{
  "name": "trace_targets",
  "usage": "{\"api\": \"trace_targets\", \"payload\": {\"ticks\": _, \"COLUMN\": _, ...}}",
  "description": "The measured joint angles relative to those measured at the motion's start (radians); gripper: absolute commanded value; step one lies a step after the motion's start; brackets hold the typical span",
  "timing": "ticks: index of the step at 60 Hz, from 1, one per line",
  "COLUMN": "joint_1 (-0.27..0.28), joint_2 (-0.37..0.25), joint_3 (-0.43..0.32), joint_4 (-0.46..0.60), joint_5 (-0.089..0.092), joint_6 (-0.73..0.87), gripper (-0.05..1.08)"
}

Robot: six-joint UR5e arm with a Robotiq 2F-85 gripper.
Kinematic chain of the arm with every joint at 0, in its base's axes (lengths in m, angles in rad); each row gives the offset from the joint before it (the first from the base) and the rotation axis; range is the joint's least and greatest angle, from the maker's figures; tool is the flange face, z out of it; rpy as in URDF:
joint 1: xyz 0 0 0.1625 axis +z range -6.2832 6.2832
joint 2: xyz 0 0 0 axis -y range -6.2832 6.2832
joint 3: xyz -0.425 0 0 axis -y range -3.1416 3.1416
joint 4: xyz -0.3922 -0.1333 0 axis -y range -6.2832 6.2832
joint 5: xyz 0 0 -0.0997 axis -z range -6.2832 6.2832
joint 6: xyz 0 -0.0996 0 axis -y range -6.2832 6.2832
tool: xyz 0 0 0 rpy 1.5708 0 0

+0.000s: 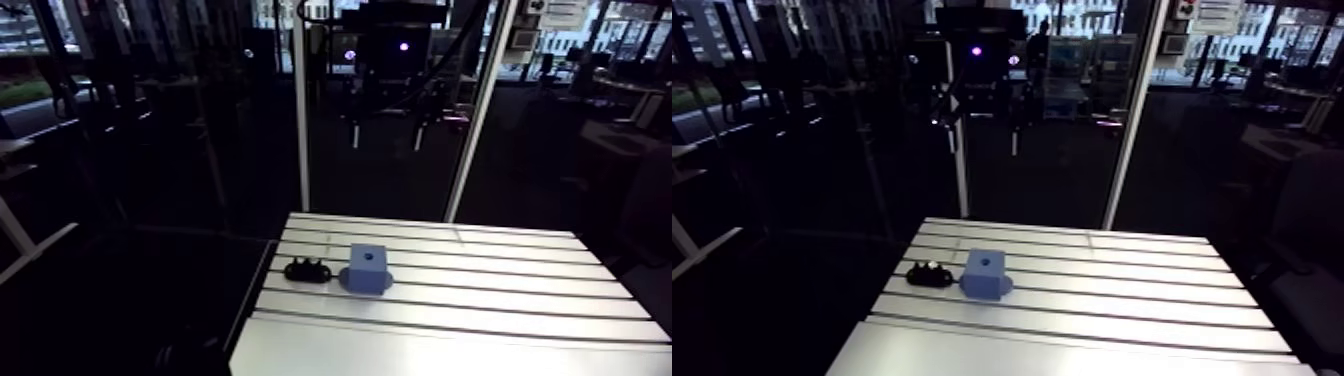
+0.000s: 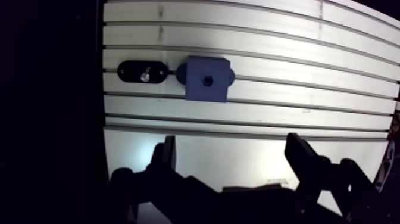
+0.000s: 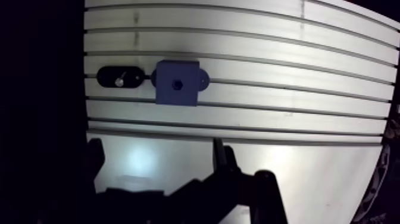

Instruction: Pick up the M10 bolt and insert it into the hex recess until seated.

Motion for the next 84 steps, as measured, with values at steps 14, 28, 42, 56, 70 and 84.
{"api": "trace_targets", "payload": {"ticks": 14, "joint_1": 0.036, "joint_2": 0.038, "joint_3": 0.017, "joint_4": -0.077, "joint_5": 0.002, "joint_6": 0.013, "gripper": 0.01}}
{"api": "trace_targets", "payload": {"ticks": 28, "joint_1": 0.068, "joint_2": 0.085, "joint_3": 0.028, "joint_4": -0.138, "joint_5": 0.000, "joint_6": 0.030, "gripper": 0.01}}
{"api": "trace_targets", "payload": {"ticks": 42, "joint_1": 0.103, "joint_2": 0.129, "joint_3": 0.038, "joint_4": -0.205, "joint_5": -0.005, "joint_6": 0.041, "gripper": 0.01}}
{"api": "trace_targets", "payload": {"ticks": 56, "joint_1": 0.127, "joint_2": 0.160, "joint_3": 0.076, "joint_4": -0.298, "joint_5": -0.010, "joint_6": 0.047, "gripper": 0.01}}
{"api": "trace_targets", "payload": {"ticks": 70, "joint_1": 0.133, "joint_2": 0.177, "joint_3": 0.126, "joint_4": -0.399, "joint_5": -0.011, "joint_6": 0.049, "gripper": 0.01}}
{"api": "trace_targets", "payload": {"ticks": 84, "joint_1": 0.137, "joint_2": 0.191, "joint_3": 0.161, "joint_4": -0.476, "joint_5": -0.012, "joint_6": 0.049, "gripper": 0.01}}
